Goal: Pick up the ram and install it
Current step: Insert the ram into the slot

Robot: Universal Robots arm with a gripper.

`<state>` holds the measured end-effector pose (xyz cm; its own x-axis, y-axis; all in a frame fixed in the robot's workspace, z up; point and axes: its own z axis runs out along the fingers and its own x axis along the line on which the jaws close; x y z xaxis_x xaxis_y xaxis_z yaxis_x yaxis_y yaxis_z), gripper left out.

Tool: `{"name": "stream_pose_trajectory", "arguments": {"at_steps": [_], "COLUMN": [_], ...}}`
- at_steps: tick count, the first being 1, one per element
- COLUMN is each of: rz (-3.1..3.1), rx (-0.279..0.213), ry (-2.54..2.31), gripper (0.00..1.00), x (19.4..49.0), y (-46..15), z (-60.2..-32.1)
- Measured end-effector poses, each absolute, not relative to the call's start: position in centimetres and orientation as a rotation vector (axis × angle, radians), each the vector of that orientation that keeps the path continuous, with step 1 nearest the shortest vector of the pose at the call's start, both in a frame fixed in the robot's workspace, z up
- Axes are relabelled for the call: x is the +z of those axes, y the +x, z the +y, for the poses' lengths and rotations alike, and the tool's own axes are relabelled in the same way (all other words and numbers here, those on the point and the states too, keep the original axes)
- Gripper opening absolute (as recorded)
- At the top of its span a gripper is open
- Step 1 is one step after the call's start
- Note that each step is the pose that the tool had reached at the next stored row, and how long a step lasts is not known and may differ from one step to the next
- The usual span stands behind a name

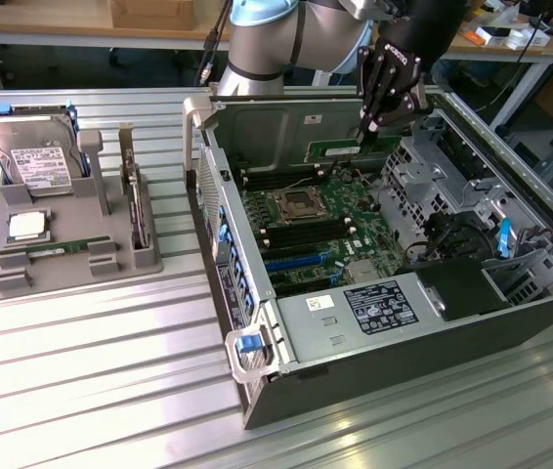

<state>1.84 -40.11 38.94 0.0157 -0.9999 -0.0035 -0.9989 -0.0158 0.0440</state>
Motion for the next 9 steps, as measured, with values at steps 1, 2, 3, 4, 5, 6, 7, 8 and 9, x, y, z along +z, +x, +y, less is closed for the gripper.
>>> {"name": "stream_pose_trajectory", "arguments": {"at_steps": [1,2,3,4,5,6,7,8,9], "rz": [-2.183,-2.183,-2.183,-2.183,-2.183,-2.183,-2.183,-2.183,-2.183], "rx": [-0.052,-0.052,-0.052,-0.052,-0.052,-0.052,-0.052,-0.052,-0.052], "ry": [2.218,2.218,2.218,2.218,2.218,2.218,2.218,2.218,2.218], "gripper": [0.12,0.12,0.12,0.12,0.12,0.12,0.12,0.12,0.12], "x": [38.92,38.88,38.86,38.84,38.8,38.75,38.71,38.64,38.59], "y": [1.84,1.85,1.84,1.85,1.85,1.84,1.85,1.84,1.85], "z": [-40.11,-40.11,-40.11,-40.12,-40.12,-40.13,-40.13,-40.13,-40.14]}}
